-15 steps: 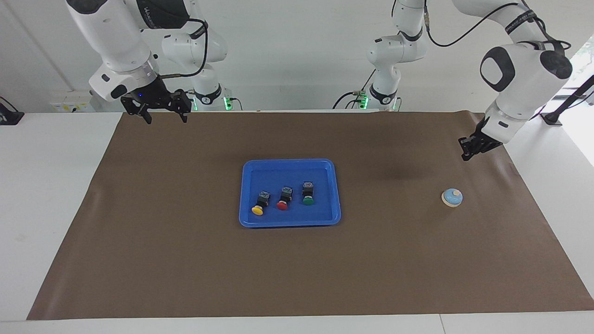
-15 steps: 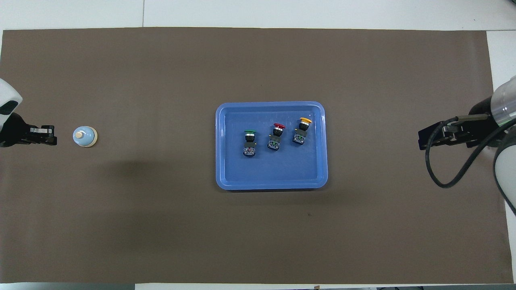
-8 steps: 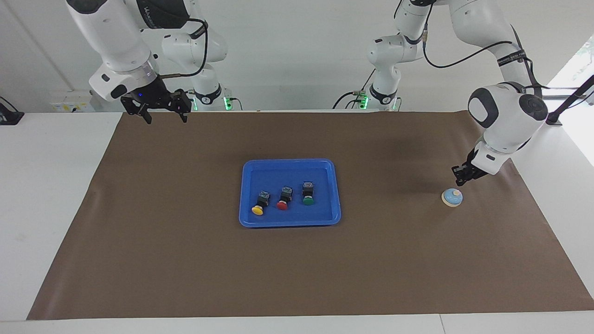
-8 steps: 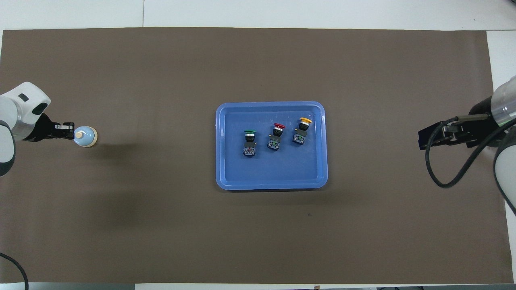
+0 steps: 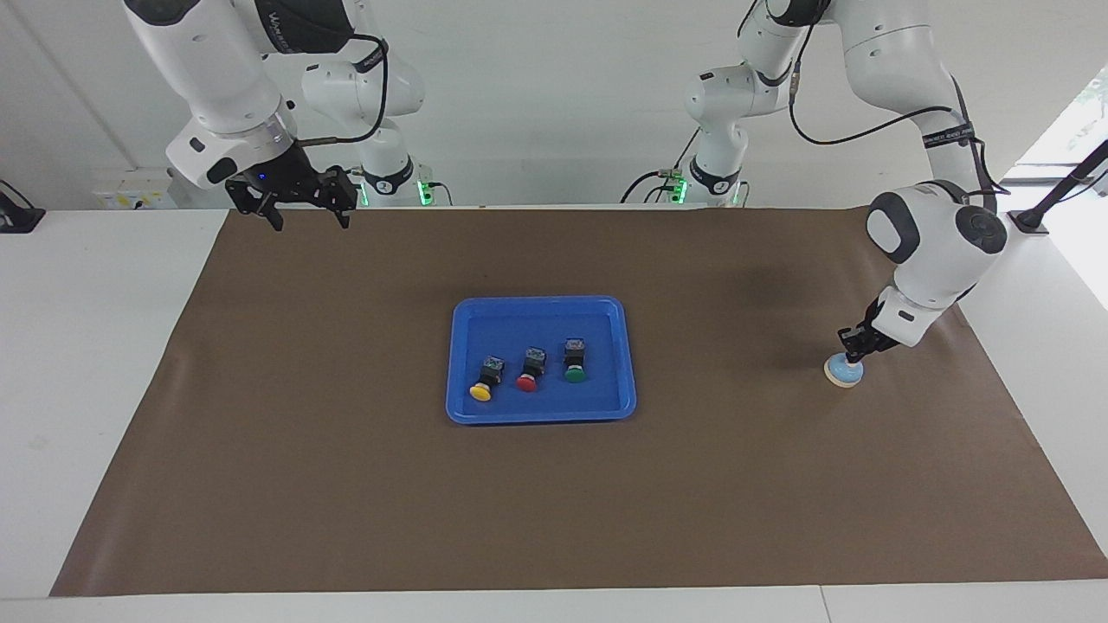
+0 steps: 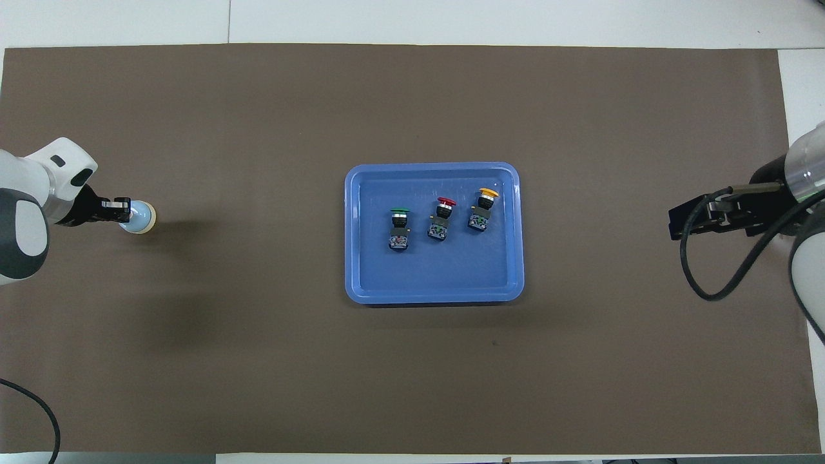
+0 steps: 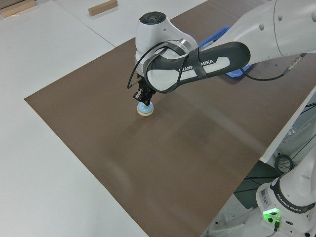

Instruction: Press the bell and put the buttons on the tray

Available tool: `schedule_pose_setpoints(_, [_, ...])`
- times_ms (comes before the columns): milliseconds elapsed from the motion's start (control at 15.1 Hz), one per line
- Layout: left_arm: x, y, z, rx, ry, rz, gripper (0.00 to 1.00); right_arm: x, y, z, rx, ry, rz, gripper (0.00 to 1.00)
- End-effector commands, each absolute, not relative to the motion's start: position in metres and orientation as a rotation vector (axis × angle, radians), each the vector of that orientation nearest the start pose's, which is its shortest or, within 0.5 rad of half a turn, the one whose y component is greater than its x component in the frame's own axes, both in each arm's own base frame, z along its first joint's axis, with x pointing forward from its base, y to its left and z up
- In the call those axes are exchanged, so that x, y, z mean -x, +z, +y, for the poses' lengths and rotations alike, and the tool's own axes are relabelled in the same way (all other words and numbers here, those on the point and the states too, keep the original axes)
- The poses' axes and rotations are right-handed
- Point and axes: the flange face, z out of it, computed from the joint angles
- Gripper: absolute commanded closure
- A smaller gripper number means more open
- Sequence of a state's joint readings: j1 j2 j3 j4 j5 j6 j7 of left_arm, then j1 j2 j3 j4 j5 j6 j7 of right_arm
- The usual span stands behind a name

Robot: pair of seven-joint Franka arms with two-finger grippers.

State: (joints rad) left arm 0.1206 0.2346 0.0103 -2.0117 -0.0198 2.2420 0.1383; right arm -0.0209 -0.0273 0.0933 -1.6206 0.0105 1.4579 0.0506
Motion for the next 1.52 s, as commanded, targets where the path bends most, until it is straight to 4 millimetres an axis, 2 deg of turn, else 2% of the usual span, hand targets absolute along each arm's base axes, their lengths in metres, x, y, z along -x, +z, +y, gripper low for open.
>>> schedule_pose_setpoints(0, [-0.592,0.348,0.072,3.151,0.056,0.038,1.0,-0.526,0.61,0.037,3.114,0.224,-0.052,0.0])
schedule_pose_setpoints(66, [-0.595,0.368,0.069,3.154,0.092,0.041,0.97,-0.526,0.61,0.037,3.114,0.224,-0.052,0.0])
schedule_pose_setpoints(133, [-0.598,0.39,0.065,3.156,0.116,0.049,0.71,-0.526,0.61,0.037,3.114,0.224,-0.052,0.0])
schedule_pose_setpoints(199, [-0.596,0.412,0.053,3.155,0.143,0.076,0.27,-0.526,0.61,0.037,3.114,0.224,-0.052,0.0])
schedule_pose_setpoints(265, [-0.592,0.427,0.042,3.154,0.158,0.101,0.0,-0.526,0.61,0.037,3.114,0.224,-0.052,0.0])
schedule_pose_setpoints(398, [-0.576,0.458,0.023,3.153,0.18,0.089,0.0,-0.526,0.61,0.037,3.114,0.224,-0.052,0.0])
schedule_pose_setpoints(530, [-0.555,0.486,0.019,3.151,0.243,0.064,0.0,-0.526,0.61,0.037,3.114,0.224,-0.052,0.0])
schedule_pose_setpoints(796, [-0.531,0.519,0.016,3.153,0.253,0.067,0.0,-0.526,0.61,0.037,3.114,0.224,-0.052,0.0])
schedule_pose_setpoints(994, [-0.528,0.523,0.012,3.152,0.251,0.074,0.0,-0.526,0.61,0.036,3.114,0.224,-0.05,0.0])
schedule_pose_setpoints(1127, [-0.54,0.524,0.012,3.154,0.255,0.076,0.0,-0.526,0.61,0.037,3.114,0.224,-0.052,0.0])
schedule_pose_setpoints(1193, [-0.546,0.521,0.004,3.148,0.294,0.091,0.0,-0.526,0.61,0.037,3.114,0.224,-0.052,0.0])
schedule_pose_setpoints(1260, [-0.548,0.524,-0.005,3.146,0.299,0.113,0.0,-0.526,0.61,0.037,3.114,0.224,-0.052,0.0])
schedule_pose_setpoints(1459, [-0.549,0.522,-0.006,3.145,0.307,0.113,0.0,-0.526,0.61,0.037,3.114,0.224,-0.052,0.0])
